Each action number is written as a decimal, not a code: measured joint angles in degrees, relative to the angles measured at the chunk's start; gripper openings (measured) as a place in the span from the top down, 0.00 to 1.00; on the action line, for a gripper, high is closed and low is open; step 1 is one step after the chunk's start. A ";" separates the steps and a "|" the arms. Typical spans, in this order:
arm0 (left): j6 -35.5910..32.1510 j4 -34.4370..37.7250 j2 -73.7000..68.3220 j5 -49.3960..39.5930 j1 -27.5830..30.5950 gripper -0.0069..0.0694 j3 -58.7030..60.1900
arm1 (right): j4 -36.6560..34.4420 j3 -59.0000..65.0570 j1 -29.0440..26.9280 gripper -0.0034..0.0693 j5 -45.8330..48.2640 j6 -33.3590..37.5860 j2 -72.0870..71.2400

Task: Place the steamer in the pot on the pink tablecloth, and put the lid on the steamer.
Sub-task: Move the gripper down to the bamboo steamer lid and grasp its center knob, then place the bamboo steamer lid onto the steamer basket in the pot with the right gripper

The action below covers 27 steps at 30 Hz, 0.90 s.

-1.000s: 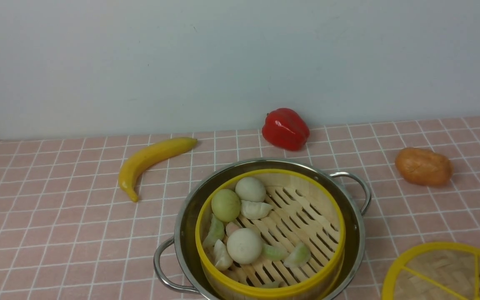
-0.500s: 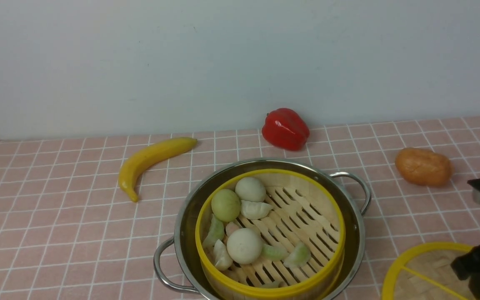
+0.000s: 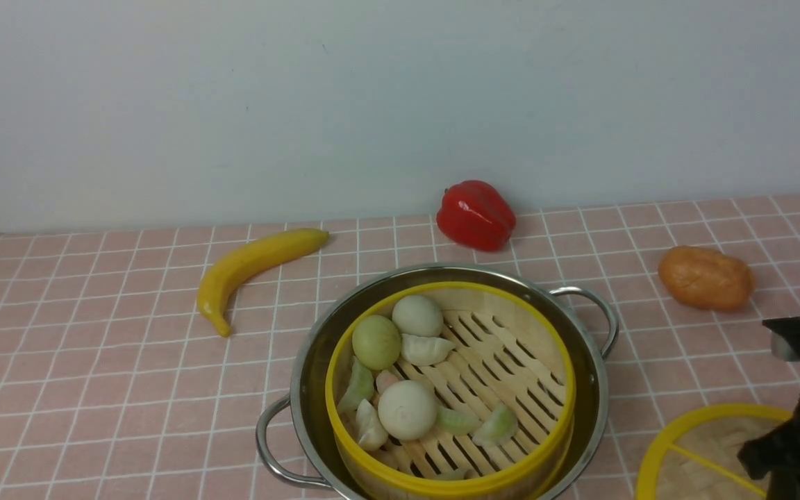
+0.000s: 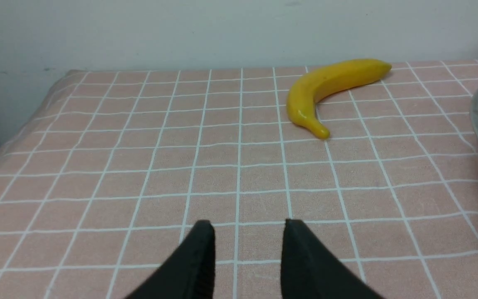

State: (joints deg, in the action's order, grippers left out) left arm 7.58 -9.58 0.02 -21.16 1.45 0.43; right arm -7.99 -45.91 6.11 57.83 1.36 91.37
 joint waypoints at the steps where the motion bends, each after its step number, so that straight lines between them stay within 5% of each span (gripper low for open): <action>1: 0.00 0.00 0.00 0.00 0.00 0.62 0.00 | 0.00 0.00 0.00 0.62 0.00 0.00 0.05; 6: 0.00 0.00 0.00 0.00 0.00 0.60 0.00 | -0.29 -0.09 0.00 0.76 0.60 -0.72 0.07; 16: 0.00 0.00 0.00 0.00 0.00 0.60 0.00 | 4.29 -1.13 0.00 0.75 2.49 -3.39 -3.58; 27: 0.00 0.00 0.00 0.00 0.00 0.59 0.00 | 5.77 -17.92 0.00 0.75 12.03 -2.30 -8.94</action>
State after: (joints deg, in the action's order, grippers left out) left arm 7.58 -9.58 0.02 -21.16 1.45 0.43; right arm -2.23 -63.83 6.11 69.86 -0.93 82.42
